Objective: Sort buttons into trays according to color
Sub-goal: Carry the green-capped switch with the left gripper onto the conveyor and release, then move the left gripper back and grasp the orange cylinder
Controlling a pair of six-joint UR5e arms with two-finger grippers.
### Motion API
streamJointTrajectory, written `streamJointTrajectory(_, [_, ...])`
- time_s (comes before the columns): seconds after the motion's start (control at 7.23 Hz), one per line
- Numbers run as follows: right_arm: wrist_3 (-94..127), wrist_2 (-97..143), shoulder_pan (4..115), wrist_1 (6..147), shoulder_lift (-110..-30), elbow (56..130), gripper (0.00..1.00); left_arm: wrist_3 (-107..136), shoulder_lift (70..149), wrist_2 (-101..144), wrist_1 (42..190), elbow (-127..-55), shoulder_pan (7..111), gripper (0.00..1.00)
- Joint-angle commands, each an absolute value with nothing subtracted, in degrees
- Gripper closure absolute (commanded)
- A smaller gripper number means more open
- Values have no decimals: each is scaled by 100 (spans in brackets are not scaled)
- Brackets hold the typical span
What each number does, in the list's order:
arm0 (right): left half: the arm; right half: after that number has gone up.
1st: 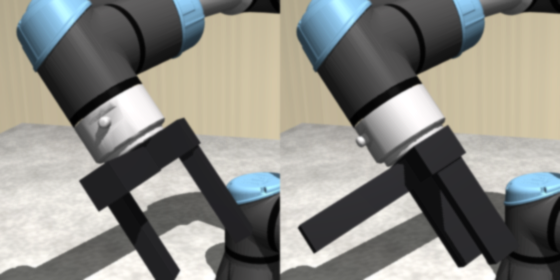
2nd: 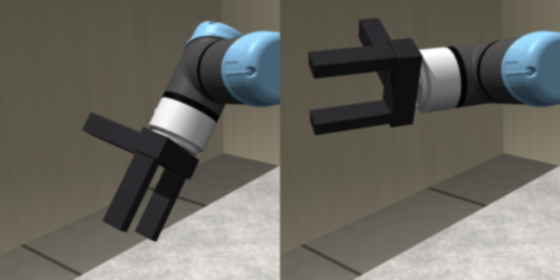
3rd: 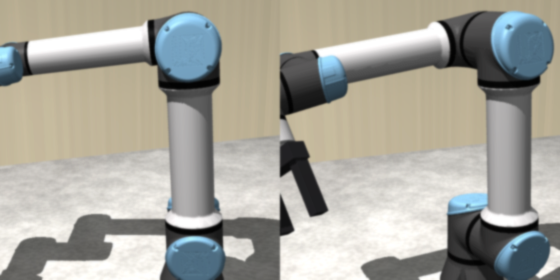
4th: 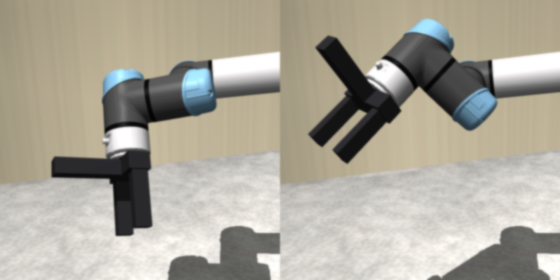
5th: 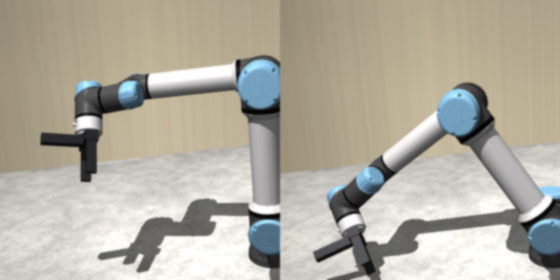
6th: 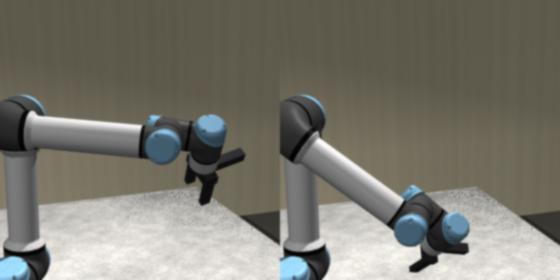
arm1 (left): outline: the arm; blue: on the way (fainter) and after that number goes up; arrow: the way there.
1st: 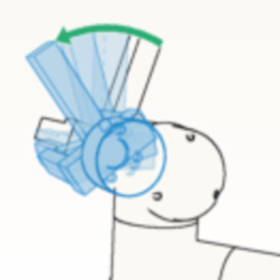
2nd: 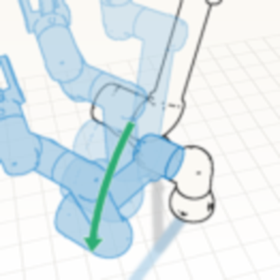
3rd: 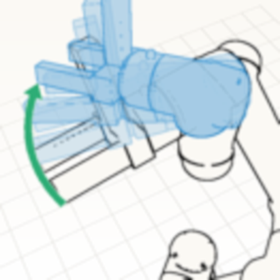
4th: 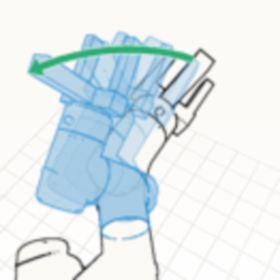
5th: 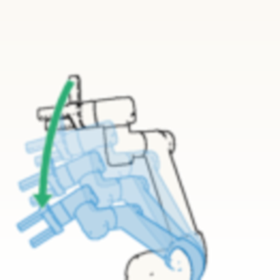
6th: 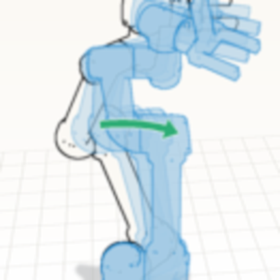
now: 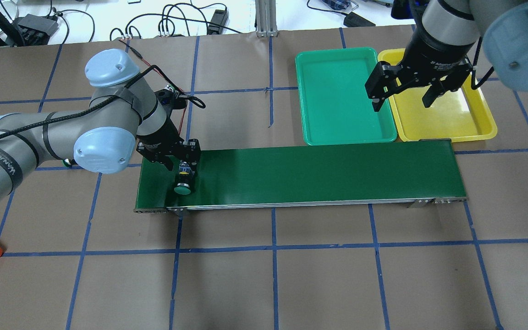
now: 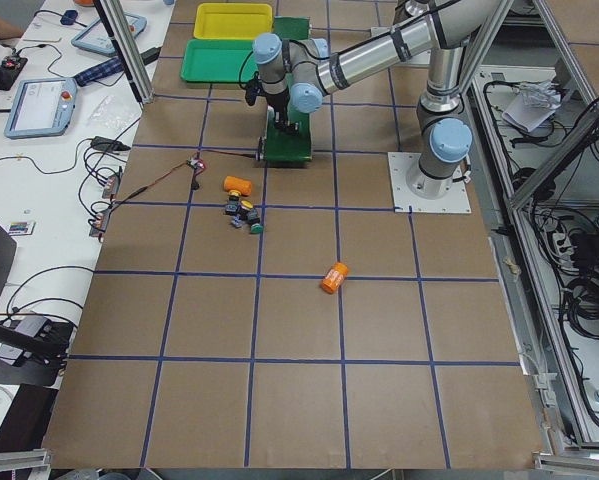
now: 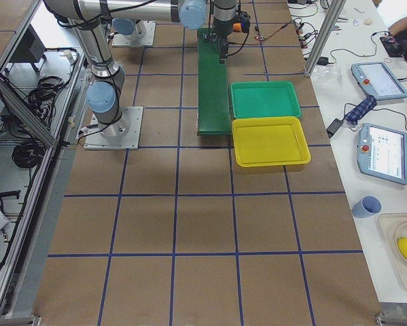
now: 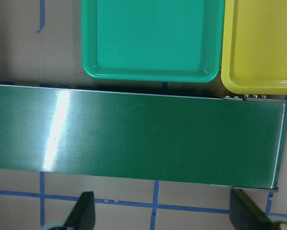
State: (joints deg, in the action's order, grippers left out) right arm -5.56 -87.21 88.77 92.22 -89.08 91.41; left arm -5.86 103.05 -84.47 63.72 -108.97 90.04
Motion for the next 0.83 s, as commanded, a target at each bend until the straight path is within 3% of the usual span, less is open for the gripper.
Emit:
streamJointTrajectory(0.0, [-554, -8719, 8877, 9220, -8921, 9141, 0, -614, 10152, -8725, 6729, -10567, 8826, 0])
streamJointTrajectory(0.28, [-545, -8728, 8877, 9228, -8903, 9141, 0, -1506, 10684, -9060, 7032, -9846, 8176, 0])
streamJointTrajectory(0.69, [-545, -8728, 8877, 9229, -8912, 9141, 0, -3029, 11397, -9185, 6465, -9571, 7385, 0])
